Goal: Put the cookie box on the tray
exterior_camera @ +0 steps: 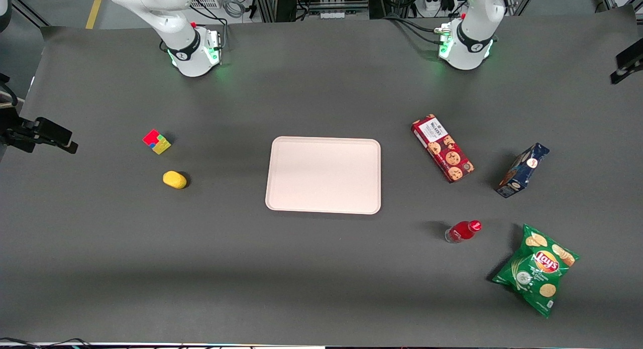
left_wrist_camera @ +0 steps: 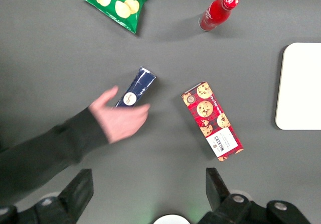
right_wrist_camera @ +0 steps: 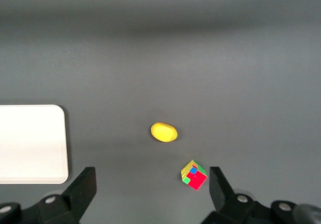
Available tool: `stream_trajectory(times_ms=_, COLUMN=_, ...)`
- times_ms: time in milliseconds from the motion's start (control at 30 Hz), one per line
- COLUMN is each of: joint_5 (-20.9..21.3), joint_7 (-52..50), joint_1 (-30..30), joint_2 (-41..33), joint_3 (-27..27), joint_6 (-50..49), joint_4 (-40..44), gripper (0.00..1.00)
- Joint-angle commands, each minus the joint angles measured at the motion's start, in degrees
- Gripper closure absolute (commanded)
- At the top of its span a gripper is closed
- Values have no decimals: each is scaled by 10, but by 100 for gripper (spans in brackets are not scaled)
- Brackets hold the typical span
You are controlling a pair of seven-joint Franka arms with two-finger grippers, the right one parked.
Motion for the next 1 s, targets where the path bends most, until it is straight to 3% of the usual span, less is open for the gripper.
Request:
stream_trajectory(times_ms=0, joint_5=6, joint_7=12, joint_1=-4, joint_2=22, joint_3=0, joint_6=103, joint_4=-68, gripper=0)
stream_trajectory(times_ms=600, joint_5=6, joint_7=12, joint_1=-3, joint_2=147, joint_3=0, joint_6=291, joint_4=-96, gripper=0)
stream_trajectory(times_ms=867, joint_5=6, joint_7=12, joint_1=-1, joint_2=168, joint_3=0, joint_6=370, joint_4=-137, gripper=0)
stream_trajectory(times_ms=933, joint_5=6, joint_7=13, joint_1=1, joint_2=174, joint_3=0, joint_6=396, joint_4=-146, gripper=11)
stream_trajectory(times_ms=967, joint_5=5, joint_7=13, joint_1=2, joint_2=174, joint_3=1, joint_6=402, joint_4=-150, gripper=25)
